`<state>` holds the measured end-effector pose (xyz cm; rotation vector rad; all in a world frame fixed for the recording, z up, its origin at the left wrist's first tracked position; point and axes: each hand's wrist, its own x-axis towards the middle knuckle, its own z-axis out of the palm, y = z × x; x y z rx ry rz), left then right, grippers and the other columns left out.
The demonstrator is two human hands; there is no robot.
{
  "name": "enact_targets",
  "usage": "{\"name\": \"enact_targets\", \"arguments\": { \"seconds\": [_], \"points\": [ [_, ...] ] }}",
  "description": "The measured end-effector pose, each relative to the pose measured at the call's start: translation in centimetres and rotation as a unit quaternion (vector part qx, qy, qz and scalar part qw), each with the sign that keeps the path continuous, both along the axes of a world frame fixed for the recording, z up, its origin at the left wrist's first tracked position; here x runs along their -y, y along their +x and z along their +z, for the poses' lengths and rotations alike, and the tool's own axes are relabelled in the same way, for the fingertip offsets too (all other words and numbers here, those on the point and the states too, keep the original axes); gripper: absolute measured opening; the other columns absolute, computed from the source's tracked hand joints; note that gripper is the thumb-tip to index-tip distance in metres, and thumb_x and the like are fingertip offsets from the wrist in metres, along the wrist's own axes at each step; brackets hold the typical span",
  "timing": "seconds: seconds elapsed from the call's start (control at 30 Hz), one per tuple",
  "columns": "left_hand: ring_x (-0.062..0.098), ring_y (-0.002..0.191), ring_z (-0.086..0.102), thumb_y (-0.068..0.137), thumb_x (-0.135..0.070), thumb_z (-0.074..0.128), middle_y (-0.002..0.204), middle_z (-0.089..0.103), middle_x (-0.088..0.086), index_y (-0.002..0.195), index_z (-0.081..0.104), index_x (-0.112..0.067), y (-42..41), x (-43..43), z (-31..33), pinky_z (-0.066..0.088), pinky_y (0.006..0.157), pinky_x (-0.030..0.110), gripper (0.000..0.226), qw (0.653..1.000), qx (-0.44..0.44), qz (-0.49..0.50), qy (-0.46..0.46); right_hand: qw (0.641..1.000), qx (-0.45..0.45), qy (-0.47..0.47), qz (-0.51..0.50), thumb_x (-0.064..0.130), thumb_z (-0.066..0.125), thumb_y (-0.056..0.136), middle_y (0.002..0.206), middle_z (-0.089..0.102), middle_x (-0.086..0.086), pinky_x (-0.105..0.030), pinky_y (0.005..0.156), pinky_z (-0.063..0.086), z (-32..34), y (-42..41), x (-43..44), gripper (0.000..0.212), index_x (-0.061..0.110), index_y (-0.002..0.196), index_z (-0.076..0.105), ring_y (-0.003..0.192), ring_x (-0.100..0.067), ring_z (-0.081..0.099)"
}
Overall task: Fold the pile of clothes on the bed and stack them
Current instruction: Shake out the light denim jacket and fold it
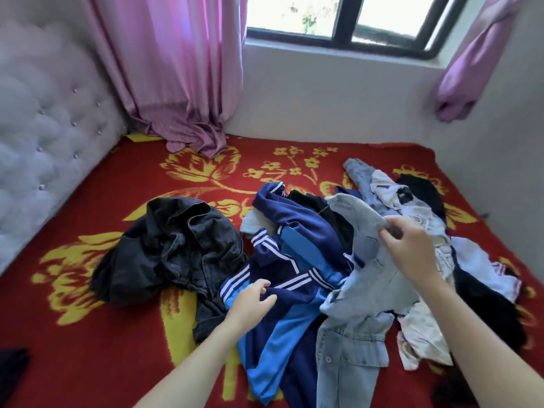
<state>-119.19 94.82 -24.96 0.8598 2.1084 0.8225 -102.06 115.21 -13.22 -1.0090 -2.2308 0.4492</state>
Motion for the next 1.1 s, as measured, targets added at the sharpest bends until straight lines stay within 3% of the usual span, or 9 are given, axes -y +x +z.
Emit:
{"name": "enact_targets", "arguments": {
  "seconds": [0.1, 0.2, 0.27, 0.47, 0.57, 0.63, 0.7, 0.93, 1.1],
  "points": [
    [0.018, 0.117, 0.05, 0.09, -0.027, 0.058, 0.129, 0.052, 0.006, 0.136, 0.042, -0.015, 0.0, 0.3, 3.3, 0.035, 0.094, 0.021, 0.05, 0.997, -0.008, -0.021, 0.077, 0.998, -0.057, 0.012, 0.001, 0.004, 0.064, 0.083, 0.057, 0.056, 0.009, -0.011, 0.056, 0.034, 6.1, -1.3, 2.4, 0.006, 0.009, 0.08, 0.065, 0.058, -0.001, 0.05],
    [0.017, 0.118, 0.048, 0.087, -0.03, 0.063, 0.13, 0.051, 0.005, 0.138, 0.039, -0.017, -0.2, 1.8, 5.8, 0.035, 0.094, 0.02, 0.058, 0.989, -0.007, -0.029, 0.147, 0.992, -0.122, 0.004, -0.002, 0.01, 0.064, 0.085, 0.058, 0.057, 0.009, -0.01, 0.053, 0.034, 11.5, -2.6, 4.3, 0.004, 0.008, 0.082, 0.064, 0.049, 0.008, 0.049],
    [0.015, 0.119, 0.047, 0.085, -0.033, 0.065, 0.132, 0.049, 0.004, 0.14, 0.037, -0.019, -0.6, 2.8, 7.1, 0.035, 0.094, 0.019, 0.064, 0.983, -0.014, -0.035, 0.181, 0.988, -0.154, 0.022, 0.02, 0.012, 0.063, 0.085, 0.07, 0.06, 0.0, -0.014, 0.057, 0.037, 15.2, -4.0, 6.2, 0.009, 0.005, 0.089, 0.067, 0.051, 0.007, 0.049],
    [0.008, 0.108, 0.053, 0.072, -0.029, 0.079, 0.125, 0.052, -0.006, 0.13, 0.04, -0.028, -0.3, 4.5, 10.4, 0.039, 0.09, 0.013, 0.07, 0.962, 0.015, -0.074, 0.263, 0.961, -0.221, 0.091, 0.138, 0.01, 0.059, 0.083, 0.067, 0.05, 0.014, -0.023, 0.069, 0.043, 24.5, -10.3, 14.9, 0.018, 0.022, 0.07, 0.057, 0.062, 0.001, 0.047],
    [0.01, 0.103, 0.058, 0.072, -0.029, 0.077, 0.108, 0.062, -0.004, 0.119, 0.053, -0.016, 0.2, 5.5, 12.0, 0.046, 0.084, 0.02, 0.054, 0.958, 0.024, -0.025, 0.286, 0.947, -0.258, 0.1, 0.165, 0.008, 0.058, 0.08, 0.069, 0.054, 0.001, -0.033, 0.073, 0.047, 27.4, -12.6, 17.1, 0.008, 0.008, 0.074, 0.064, 0.067, -0.011, 0.05],
    [0.014, 0.084, 0.058, 0.082, -0.02, 0.067, 0.079, 0.063, -0.001, 0.092, 0.062, -0.01, -0.4, 7.0, 13.0, 0.043, 0.063, 0.017, 0.015, 0.954, -0.028, 0.066, 0.29, 0.942, -0.278, 0.087, 0.167, 0.01, 0.057, 0.077, 0.065, 0.053, -0.001, -0.038, 0.071, 0.049, 28.3, -13.5, 17.3, 0.013, 0.015, 0.065, 0.059, 0.068, -0.018, 0.051],
    [0.02, 0.07, 0.054, 0.081, -0.029, 0.063, 0.063, 0.055, 0.004, 0.071, 0.052, -0.01, -2.4, 9.1, 13.6, 0.042, 0.058, 0.026, 0.024, 0.937, -0.075, 0.163, 0.299, 0.941, -0.299, 0.058, 0.15, 0.012, 0.056, 0.074, 0.063, 0.053, -0.002, -0.041, 0.071, 0.05, 28.6, -13.9, 16.4, 0.02, 0.024, 0.058, 0.052, 0.067, -0.021, 0.053],
    [0.007, 0.056, 0.05, 0.048, -0.057, 0.063, 0.062, 0.059, -0.008, 0.068, 0.055, -0.027, -11.4, 17.0, 22.2, 0.04, 0.058, 0.023, 0.037, 0.878, -0.196, 0.252, 0.357, 0.902, -0.418, -0.087, 0.066, 0.014, 0.058, 0.07, 0.055, 0.053, -0.001, -0.037, 0.06, 0.048, 28.7, -14.3, 11.8, 0.021, 0.02, 0.051, 0.052, 0.057, -0.02, 0.053],
    [0.002, 0.053, 0.041, 0.077, -0.016, 0.07, 0.057, 0.049, -0.012, 0.079, 0.057, -0.018, -13.2, 16.8, 28.2, 0.033, 0.05, 0.015, 0.014, 0.835, -0.304, 0.27, 0.371, 0.862, -0.502, -0.072, -0.005, 0.02, 0.06, 0.08, 0.069, 0.059, 0.001, -0.03, 0.066, 0.051, 29.4, -13.9, 11.1, 0.02, 0.024, 0.063, 0.05, 0.066, -0.015, 0.058]
  ]
}}
